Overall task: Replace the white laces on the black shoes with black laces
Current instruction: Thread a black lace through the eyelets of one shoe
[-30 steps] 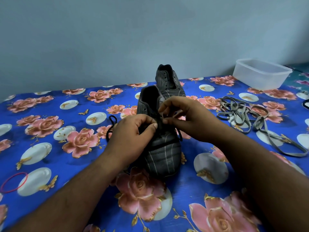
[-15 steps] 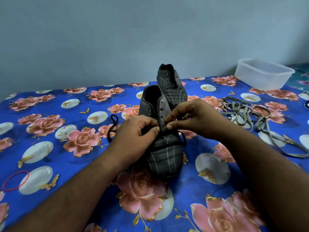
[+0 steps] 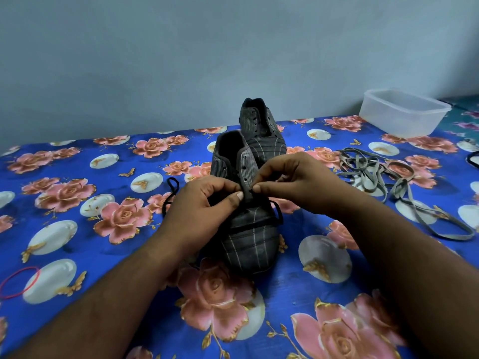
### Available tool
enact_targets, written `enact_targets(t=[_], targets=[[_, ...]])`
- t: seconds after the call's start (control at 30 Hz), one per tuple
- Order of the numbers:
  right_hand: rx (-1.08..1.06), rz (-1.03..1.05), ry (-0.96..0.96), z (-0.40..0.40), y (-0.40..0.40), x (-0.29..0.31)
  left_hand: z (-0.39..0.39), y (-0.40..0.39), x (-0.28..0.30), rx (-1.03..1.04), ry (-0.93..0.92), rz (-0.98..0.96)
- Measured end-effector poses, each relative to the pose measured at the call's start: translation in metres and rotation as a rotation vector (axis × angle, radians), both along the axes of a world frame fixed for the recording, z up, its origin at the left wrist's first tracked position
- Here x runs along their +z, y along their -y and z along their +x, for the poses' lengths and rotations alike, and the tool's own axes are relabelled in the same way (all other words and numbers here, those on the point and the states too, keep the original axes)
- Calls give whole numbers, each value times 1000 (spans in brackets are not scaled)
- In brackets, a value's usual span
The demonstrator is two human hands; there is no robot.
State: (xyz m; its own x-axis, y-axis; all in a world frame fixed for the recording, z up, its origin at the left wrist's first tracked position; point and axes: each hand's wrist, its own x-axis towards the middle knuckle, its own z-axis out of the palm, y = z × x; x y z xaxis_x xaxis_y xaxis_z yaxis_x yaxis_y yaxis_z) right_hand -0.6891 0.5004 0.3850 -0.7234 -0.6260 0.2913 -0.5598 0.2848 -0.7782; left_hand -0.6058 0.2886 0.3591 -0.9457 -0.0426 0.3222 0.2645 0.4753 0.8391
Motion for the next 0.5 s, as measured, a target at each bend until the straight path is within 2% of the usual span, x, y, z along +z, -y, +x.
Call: enact_targets(t=[0.13, 0.27, 0.37, 0.43, 0.5], targets=[[35, -114, 198, -2, -6, 2, -3, 17, 2, -87, -5, -46], [-47, -192, 275, -7, -15, 7, -7, 30, 1, -133, 4, -50], [-188, -307, 319, -16, -24, 13, -10, 40, -3, -127, 6, -120], [-355, -399, 334, -26, -36, 14, -11, 45, -5, -123, 26, -170], [-540, -383, 247, -37, -48, 10, -11, 47, -4, -135, 37, -175]])
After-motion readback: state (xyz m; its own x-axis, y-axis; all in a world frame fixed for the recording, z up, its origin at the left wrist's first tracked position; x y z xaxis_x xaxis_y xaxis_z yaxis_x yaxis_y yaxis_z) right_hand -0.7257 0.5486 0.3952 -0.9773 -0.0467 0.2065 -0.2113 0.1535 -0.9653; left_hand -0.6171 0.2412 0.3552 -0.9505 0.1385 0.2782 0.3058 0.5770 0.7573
